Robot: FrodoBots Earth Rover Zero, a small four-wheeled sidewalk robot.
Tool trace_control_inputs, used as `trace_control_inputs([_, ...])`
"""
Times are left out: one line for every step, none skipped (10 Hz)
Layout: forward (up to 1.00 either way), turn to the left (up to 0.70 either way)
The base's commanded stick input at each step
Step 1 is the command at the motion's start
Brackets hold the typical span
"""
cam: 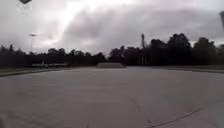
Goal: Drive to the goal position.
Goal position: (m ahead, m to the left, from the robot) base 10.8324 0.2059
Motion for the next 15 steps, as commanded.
trace_control_inputs([0.70,0.00])
trace_control_inputs([0.70,0.00])
trace_control_inputs([0.70,0.00])
trace_control_inputs([0.70,0.00])
trace_control_inputs([0.70,0.00])
trace_control_inputs([0.70,0.00])
trace_control_inputs([0.70,0.00])
trace_control_inputs([0.70,0.00])
trace_control_inputs([0.70,0.00])
trace_control_inputs([0.70,0.00])
trace_control_inputs([0.70,0.00])
trace_control_inputs([0.70,0.00])
trace_control_inputs([0.70,0.00])
trace_control_inputs([0.70,0.00])
trace_control_inputs([0.70,0.00])
